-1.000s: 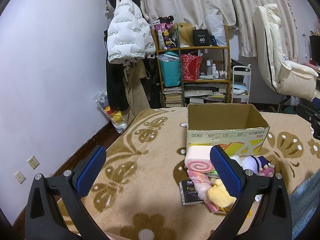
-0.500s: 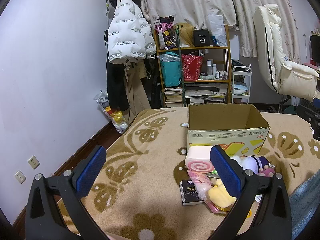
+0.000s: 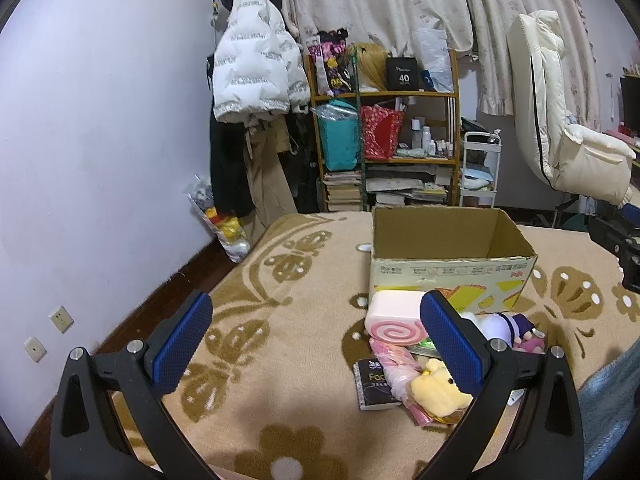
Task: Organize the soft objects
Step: 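Close the left tool on the pink roll cushion while the right tool grips the purple plush doll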
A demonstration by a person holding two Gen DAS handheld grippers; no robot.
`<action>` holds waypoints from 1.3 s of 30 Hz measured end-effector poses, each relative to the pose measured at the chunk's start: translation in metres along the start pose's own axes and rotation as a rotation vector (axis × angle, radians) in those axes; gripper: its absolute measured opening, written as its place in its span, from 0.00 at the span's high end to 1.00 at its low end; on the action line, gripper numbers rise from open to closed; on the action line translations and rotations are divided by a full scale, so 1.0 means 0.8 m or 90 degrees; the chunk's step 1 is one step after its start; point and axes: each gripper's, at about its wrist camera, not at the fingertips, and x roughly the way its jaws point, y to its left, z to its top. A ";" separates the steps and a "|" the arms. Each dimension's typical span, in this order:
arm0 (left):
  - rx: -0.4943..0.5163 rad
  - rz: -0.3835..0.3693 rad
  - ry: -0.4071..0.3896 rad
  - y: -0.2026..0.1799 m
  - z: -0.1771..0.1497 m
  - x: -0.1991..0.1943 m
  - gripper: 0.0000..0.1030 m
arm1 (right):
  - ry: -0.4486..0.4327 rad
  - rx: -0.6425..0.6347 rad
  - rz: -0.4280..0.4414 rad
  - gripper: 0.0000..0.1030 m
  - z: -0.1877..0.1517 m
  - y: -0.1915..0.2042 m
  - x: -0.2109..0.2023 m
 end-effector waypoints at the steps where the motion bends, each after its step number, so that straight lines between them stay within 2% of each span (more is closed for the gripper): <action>1: 0.000 -0.003 0.003 0.001 0.000 0.001 0.00 | 0.003 0.001 0.004 0.00 -0.002 -0.001 0.001; 7: 0.009 0.008 0.027 -0.004 0.005 0.009 0.00 | 0.030 0.009 0.028 0.00 -0.011 0.000 0.022; 15: 0.023 -0.028 0.079 -0.021 0.008 0.044 0.00 | 0.077 -0.015 0.047 0.00 -0.025 0.007 0.054; 20: 0.046 -0.011 0.089 -0.035 0.019 0.069 0.00 | 0.124 -0.029 0.055 0.00 -0.034 0.018 0.076; 27: 0.081 -0.031 0.102 -0.061 0.031 0.105 0.00 | 0.169 -0.018 0.073 0.00 -0.043 0.022 0.104; 39: 0.052 -0.107 0.165 -0.084 0.017 0.181 0.00 | 0.242 -0.012 0.085 0.00 -0.063 0.034 0.157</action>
